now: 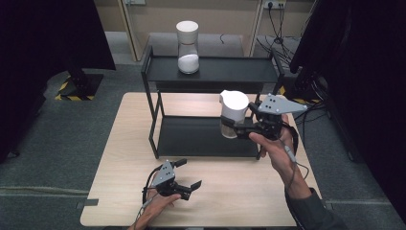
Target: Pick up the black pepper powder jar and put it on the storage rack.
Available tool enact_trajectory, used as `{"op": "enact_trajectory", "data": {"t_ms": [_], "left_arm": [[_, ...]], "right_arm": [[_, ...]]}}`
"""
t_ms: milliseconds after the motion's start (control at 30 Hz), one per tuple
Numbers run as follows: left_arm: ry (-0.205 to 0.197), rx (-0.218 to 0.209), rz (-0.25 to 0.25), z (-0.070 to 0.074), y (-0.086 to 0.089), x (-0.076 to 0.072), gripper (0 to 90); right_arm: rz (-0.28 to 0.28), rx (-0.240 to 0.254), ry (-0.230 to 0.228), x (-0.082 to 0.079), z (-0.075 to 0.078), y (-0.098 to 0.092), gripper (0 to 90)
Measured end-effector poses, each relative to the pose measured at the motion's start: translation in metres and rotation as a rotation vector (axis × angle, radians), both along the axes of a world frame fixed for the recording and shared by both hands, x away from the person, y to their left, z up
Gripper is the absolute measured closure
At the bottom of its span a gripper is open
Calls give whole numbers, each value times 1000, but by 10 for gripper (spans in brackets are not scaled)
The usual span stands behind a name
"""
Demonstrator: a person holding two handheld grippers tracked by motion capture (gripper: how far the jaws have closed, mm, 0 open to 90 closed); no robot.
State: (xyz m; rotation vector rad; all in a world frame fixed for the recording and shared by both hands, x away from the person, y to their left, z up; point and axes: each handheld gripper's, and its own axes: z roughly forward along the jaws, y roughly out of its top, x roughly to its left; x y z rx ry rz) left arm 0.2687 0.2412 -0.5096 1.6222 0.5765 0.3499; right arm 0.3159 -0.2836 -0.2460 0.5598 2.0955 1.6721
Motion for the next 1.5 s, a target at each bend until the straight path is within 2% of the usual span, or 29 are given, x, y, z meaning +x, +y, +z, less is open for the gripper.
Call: {"op": "enact_trajectory", "data": {"t_ms": [467, 767, 1000, 1167, 1500], "left_arm": [[4, 1, 4, 0, 1, 0, 2], [3, -3, 7, 0, 1, 0, 2], [6, -1, 5, 0, 1, 0, 2], [8, -8, 4, 0, 1, 0, 2], [6, -7, 6, -1, 2, 0, 2]], "right_arm": [[6, -4, -6, 19, 45, 13, 307], [-23, 0, -4, 33, 66, 23, 307], [-55, -16, 0, 46, 86, 33, 307], [-83, -21, 0, 54, 93, 40, 308], [-153, -19, -13, 74, 97, 59, 307]]}}
